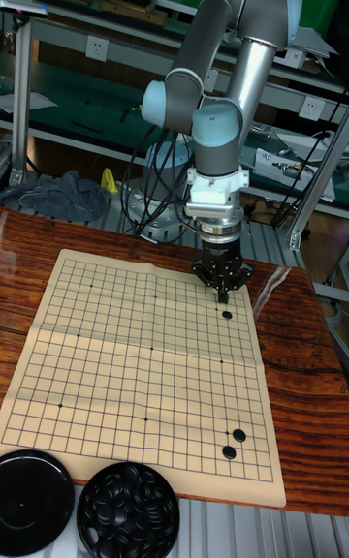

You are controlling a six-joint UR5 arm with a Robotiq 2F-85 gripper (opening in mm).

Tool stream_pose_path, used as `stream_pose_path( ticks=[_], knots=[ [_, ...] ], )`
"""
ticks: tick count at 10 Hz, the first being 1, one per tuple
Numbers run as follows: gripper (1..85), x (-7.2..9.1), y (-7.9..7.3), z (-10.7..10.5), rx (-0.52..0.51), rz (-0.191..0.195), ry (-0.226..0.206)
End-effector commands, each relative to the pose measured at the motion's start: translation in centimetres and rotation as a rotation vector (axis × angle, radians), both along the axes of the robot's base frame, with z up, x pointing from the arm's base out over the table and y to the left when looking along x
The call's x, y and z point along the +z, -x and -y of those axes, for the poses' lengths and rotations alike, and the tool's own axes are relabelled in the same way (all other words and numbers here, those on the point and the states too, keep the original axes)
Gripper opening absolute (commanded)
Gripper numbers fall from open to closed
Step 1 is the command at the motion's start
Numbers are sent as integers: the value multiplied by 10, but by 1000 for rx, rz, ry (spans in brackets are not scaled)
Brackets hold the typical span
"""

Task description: Play the first move as black on the 3-4 point in the upper right corner of the Go board

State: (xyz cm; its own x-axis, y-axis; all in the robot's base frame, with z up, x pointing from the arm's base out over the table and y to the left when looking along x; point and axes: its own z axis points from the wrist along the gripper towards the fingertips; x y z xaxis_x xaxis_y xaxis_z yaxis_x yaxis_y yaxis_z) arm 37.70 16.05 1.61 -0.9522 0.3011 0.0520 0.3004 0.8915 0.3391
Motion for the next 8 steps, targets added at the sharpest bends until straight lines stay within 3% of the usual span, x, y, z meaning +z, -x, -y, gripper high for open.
stream_pose_path(
  ticks=[1,8],
  knots=[
    [13,-3,2,-2,7,8,-12],
    [13,-12,-1,-2,27,34,-19]
  ],
)
